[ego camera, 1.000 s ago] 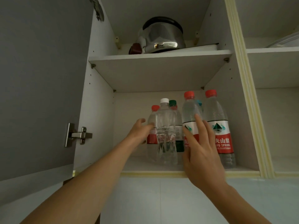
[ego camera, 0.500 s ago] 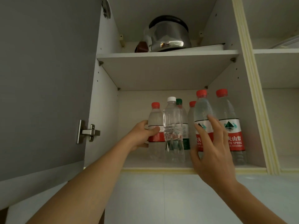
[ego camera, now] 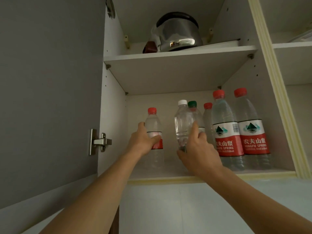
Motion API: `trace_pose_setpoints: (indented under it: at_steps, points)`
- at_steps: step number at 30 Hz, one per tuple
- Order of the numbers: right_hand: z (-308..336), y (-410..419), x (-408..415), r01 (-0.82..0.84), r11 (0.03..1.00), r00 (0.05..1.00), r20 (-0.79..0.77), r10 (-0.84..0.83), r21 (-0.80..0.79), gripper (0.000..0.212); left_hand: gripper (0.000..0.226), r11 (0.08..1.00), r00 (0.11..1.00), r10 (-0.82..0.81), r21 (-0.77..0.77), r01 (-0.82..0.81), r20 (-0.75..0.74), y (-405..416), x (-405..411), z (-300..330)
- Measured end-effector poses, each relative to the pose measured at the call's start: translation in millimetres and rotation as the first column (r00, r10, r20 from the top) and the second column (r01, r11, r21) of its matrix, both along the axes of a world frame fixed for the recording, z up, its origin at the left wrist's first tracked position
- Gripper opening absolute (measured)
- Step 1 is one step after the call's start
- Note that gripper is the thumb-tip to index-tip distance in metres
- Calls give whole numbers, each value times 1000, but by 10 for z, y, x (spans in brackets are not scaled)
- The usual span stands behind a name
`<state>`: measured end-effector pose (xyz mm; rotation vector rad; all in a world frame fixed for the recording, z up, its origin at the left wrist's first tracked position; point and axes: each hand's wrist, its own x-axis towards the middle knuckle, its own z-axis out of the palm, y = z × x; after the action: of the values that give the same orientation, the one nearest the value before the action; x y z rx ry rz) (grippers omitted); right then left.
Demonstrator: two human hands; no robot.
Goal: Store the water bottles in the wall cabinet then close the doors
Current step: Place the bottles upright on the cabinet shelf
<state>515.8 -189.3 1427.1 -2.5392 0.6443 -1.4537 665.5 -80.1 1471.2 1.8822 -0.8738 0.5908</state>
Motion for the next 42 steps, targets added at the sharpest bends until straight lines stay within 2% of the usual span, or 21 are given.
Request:
trace_pose_setpoints:
  at_steps: [2, 4, 6, 8, 13, 16, 21, 24, 29, 33, 37, 40, 42]
  points:
    - [48, 27, 122, -64, 997, 998, -9, 64, 41, 99, 86, 1000, 999, 29, 6, -29, 23, 20, 117, -12]
    - [109, 17, 238, -207, 973, 977, -22, 210, 105, 99, 100, 1000, 999, 31, -1, -31, 16, 47, 219, -27]
    - [182, -30, 341, -311, 935, 940, -88, 328, 168, 98, 99, 999, 1000, 17, -34, -18, -5, 66, 314, -54]
    - [263, -105, 442, -358, 906, 904, -156, 397, 227, 97, 87, 997, 999, 17, -78, -19, -29, 80, 411, -67]
    - [508, -274, 705, -333, 870, 862, -257, 438, 363, 80, 70, 992, 997, 76, -104, -78, -20, 48, 535, -46]
    - [659, -261, 816, -274, 858, 836, -333, 435, 434, 80, 63, 987, 997, 78, -138, -78, -1, 22, 551, -60]
    - [823, -273, 1022, -266, 811, 752, -413, 513, 522, 63, 71, 982, 995, 97, -163, -91, 30, 13, 557, -121]
    - [789, -335, 1139, -289, 773, 746, -373, 552, 564, 57, 80, 984, 993, 109, -151, -100, 53, 0, 579, -135]
    - [743, -425, 1219, -352, 753, 755, -307, 579, 556, 63, 98, 978, 974, 208, -43, -205, 90, 12, 606, -98]
    - [711, -467, 1214, -389, 745, 727, -316, 609, 542, 70, 114, 987, 985, 156, 14, -158, 74, 59, 551, -106]
    - [682, -490, 1238, -408, 745, 719, -317, 618, 527, 72, 136, 982, 981, 125, 120, -144, 148, 119, 481, -58]
    - [667, -514, 1293, -402, 782, 729, -351, 588, 476, 72, 136, 957, 984, 99, 258, -135, 147, 118, 450, 98]
    - [679, -533, 1315, -402, 810, 734, -379, 563, 426, 74, 130, 908, 980, 119, 381, -173, 163, 90, 448, 233]
